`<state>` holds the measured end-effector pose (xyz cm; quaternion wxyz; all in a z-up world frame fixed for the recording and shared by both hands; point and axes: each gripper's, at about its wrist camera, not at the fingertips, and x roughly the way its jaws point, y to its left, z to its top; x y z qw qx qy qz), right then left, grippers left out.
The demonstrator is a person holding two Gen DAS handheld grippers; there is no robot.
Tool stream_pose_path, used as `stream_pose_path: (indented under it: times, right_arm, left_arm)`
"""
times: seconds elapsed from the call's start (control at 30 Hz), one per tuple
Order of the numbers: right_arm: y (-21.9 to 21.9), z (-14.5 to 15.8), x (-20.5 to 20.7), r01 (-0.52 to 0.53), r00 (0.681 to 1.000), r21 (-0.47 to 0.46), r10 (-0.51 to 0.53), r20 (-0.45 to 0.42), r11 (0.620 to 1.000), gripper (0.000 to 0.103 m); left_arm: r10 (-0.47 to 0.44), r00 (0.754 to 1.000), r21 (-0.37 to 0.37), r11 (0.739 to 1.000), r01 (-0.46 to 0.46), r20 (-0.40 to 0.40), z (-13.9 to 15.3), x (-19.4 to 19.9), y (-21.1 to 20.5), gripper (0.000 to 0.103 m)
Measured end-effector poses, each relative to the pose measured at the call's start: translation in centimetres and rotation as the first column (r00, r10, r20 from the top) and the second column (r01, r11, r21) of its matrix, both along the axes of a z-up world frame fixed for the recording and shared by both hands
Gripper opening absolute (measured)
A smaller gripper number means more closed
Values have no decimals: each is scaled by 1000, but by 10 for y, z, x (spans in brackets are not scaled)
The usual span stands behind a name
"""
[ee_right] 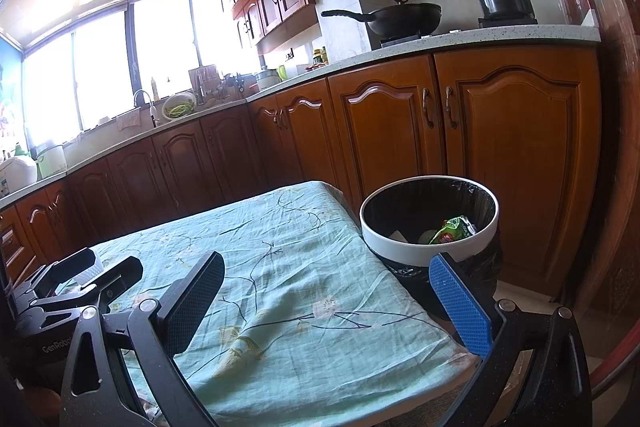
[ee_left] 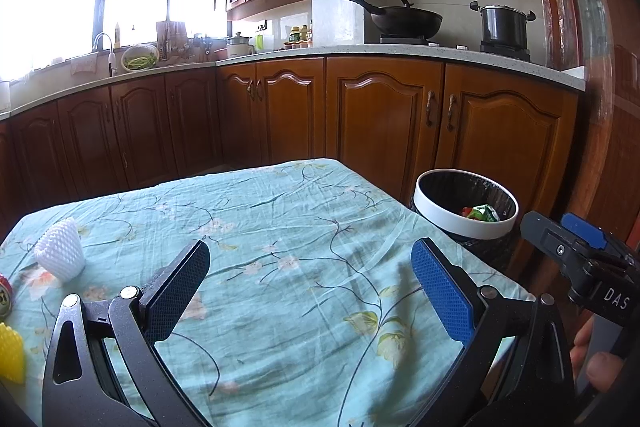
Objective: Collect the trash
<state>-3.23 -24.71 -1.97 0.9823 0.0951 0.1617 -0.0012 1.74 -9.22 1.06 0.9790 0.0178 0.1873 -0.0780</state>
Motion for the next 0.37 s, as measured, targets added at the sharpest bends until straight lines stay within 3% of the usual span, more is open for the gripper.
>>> stream_pose_path:
  times: [0.37]
  right_arm:
    - [0, -2, 5, 2, 1000, 13, -2, -17, 1000, 103]
  left_arm:
    - [-10, 1000, -3, 1000, 10, -10, -2, 5, 2, 103]
